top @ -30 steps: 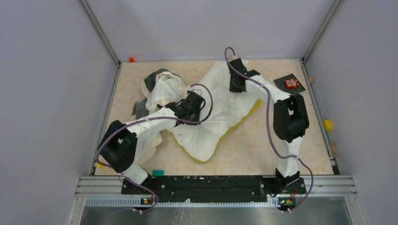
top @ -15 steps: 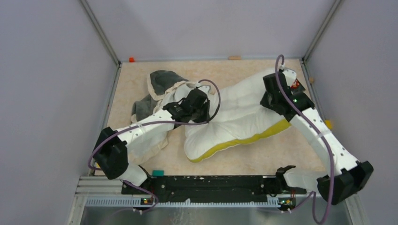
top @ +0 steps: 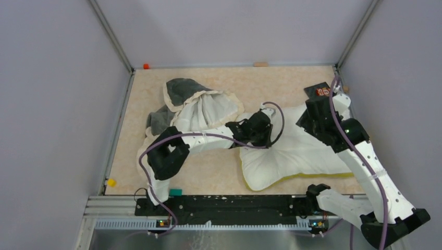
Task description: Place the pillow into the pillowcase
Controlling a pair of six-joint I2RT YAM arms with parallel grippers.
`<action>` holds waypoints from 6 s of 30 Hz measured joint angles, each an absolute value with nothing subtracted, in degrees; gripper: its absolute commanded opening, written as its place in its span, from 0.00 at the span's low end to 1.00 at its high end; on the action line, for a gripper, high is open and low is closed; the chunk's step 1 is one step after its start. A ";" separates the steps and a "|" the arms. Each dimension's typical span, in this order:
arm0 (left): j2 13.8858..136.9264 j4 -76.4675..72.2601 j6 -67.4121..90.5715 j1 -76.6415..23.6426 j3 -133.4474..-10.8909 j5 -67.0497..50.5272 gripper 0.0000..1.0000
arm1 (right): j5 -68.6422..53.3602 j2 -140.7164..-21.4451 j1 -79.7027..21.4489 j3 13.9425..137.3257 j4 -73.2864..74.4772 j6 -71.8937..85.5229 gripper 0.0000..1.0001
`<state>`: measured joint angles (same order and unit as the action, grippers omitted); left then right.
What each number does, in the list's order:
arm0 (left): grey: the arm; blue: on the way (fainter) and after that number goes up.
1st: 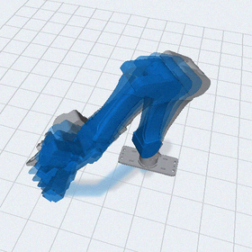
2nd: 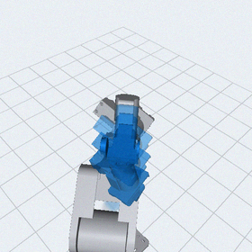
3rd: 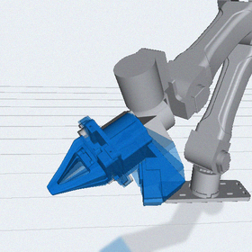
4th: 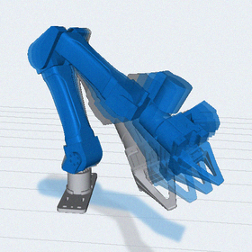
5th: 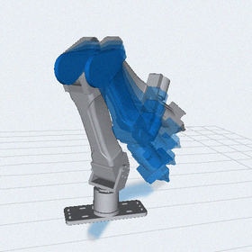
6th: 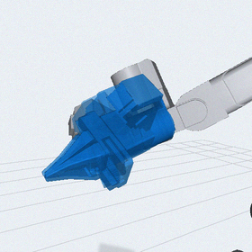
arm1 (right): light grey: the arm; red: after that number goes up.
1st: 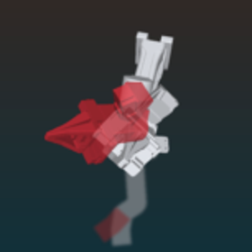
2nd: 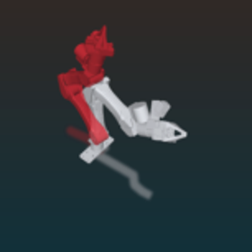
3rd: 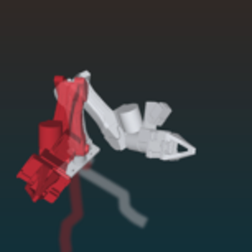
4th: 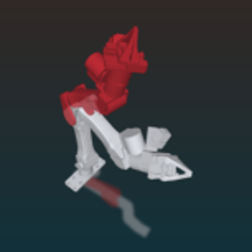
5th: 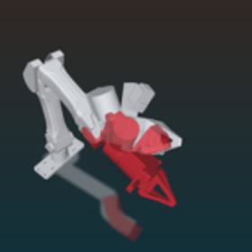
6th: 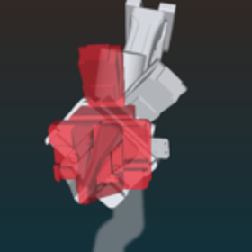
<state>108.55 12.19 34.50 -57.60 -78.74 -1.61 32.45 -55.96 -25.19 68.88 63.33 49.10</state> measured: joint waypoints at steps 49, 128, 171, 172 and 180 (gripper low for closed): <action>74.83 34.76 51.00 -20.16 -42.24 18.09 0.79 | 8.03 -136.55 -42.02 115.22 34.28 11.75 0.74; 87.02 21.08 37.21 -23.59 -51.70 -4.73 0.83 | 19.27 -76.64 -45.25 68.12 43.24 28.77 0.72; 78.28 24.21 25.65 -7.99 -62.89 1.32 0.97 | 22.31 -92.09 -50.83 58.85 35.40 25.67 0.00; 78.54 24.03 25.54 -9.52 -63.37 0.25 0.96 | 22.74 -92.53 -50.61 58.85 35.40 26.13 0.00; 86.26 21.58 26.28 -22.20 -64.55 -9.43 0.97 | 21.12 -83.90 -46.30 60.31 39.35 30.09 0.00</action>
<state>86.26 21.58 26.28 -22.20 -64.55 -9.43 21.12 -83.90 -46.30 60.31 39.35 30.09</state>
